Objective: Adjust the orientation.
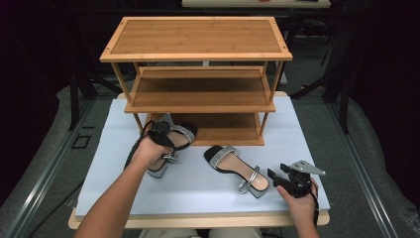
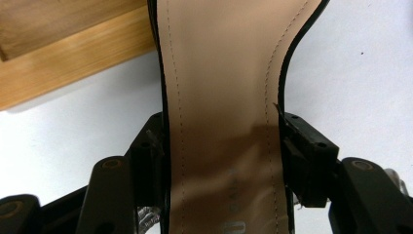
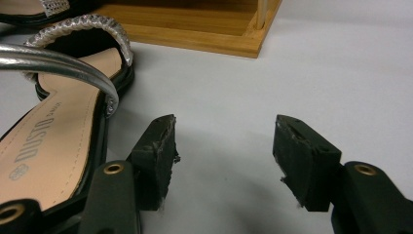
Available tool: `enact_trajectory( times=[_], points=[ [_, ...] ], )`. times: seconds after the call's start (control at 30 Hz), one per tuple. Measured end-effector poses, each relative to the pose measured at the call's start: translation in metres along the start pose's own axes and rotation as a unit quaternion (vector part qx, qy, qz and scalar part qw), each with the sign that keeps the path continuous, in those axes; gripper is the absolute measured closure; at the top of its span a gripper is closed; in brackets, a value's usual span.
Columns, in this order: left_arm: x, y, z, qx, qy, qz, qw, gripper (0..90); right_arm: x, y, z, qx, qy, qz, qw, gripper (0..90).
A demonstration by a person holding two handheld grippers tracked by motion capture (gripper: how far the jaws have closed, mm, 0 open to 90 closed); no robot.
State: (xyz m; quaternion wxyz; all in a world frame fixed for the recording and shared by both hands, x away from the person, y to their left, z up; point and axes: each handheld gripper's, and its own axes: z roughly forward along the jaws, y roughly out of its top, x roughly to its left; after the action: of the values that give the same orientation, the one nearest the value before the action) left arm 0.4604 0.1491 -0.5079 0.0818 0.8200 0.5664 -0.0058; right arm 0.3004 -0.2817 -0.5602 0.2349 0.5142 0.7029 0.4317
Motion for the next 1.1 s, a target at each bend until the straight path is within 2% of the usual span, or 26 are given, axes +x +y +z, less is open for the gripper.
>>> enact_trajectory(
  times=[0.03,0.1,0.23,0.27,0.33,0.37,0.43,0.47,0.5,0.6,0.63,0.67,0.87,0.93,0.97,1.0,1.1],
  points=[
    [0.0,-0.001,0.001,-0.005,0.0,-0.007,1.0,42.1,0.0,0.0,0.0,0.001,0.001,-0.001,1.0,41.0],
    [0.003,-0.003,0.002,0.0,-0.003,0.005,1.0,41.8,0.0,0.0,0.001,-0.002,0.002,0.0,1.0,41.0],
    [0.001,-0.004,-0.001,-0.013,-0.011,-0.003,0.9999,40.0,0.001,0.0,0.001,-0.001,0.0,-0.001,1.0,41.0],
    [0.002,-0.006,-0.005,-0.02,-0.01,0.01,0.9997,37.3,0.001,0.0,0.001,-0.001,-0.001,-0.001,1.0,41.0],
    [0.002,-0.007,-0.008,-0.025,-0.009,0.012,0.9996,34.4,0.001,0.0,0.001,-0.001,-0.001,-0.001,1.0,40.9],
    [0.003,-0.011,-0.014,-0.036,-0.018,0.01,0.9992,34.4,0.001,0.0,0.001,-0.002,-0.002,-0.001,1.0,40.9],
    [0.005,-0.015,-0.022,-0.05,-0.023,0.019,0.9983,33.5,0.001,0.0,0.001,-0.001,-0.002,-0.001,1.0,40.9],
    [0.005,-0.015,-0.022,-0.05,-0.023,0.019,0.9983,33.6,0.001,0.0,0.001,-0.001,-0.002,-0.001,1.0,40.9],
    [0.008,-0.02,-0.031,-0.062,-0.031,0.026,0.9973,33.7,0.001,0.0,0.001,-0.001,-0.002,0.0,1.0,40.9],
    [0.011,-0.024,-0.043,-0.069,-0.035,0.035,0.9964,33.8,0.001,0.0,0.001,0.0,-0.004,0.0,1.0,40.9],
    [0.013,-0.029,-0.056,-0.085,-0.034,0.04,0.995,33.8,0.001,0.0,0.001,-0.002,-0.002,0.0,1.0,40.9],
    [0.013,-0.029,-0.056,-0.085,-0.034,0.04,0.995,33.8,0.001,0.0,0.001,-0.002,-0.002,0.0,1.0,40.9],
    [0.019,-0.055,-0.087,-0.112,-0.046,0.074,0.9899,33.8,0.001,0.0,0.001,-0.002,-0.002,0.003,1.0,40.8],
    [0.026,-0.072,-0.093,-0.122,-0.049,0.085,0.9878,33.6,0.001,0.0,0.0,0.001,-0.002,0.003,1.0,40.8],
    [0.026,-0.072,-0.093,-0.122,-0.049,0.085,0.9878,33.6,0.001,0.0,0.0,0.0,-0.003,0.003,1.0,40.8],
    [0.032,-0.083,-0.091,-0.119,-0.047,0.092,0.9876,33.6,0.001,0.0,0.0,0.0,-0.003,0.005,1.0,40.8],
    [0.036,-0.092,-0.086,-0.118,-0.046,0.1,0.9869,33.6,0.002,0.0,0.0,0.0,-0.001,0.005,1.0,40.8]
  ],
)
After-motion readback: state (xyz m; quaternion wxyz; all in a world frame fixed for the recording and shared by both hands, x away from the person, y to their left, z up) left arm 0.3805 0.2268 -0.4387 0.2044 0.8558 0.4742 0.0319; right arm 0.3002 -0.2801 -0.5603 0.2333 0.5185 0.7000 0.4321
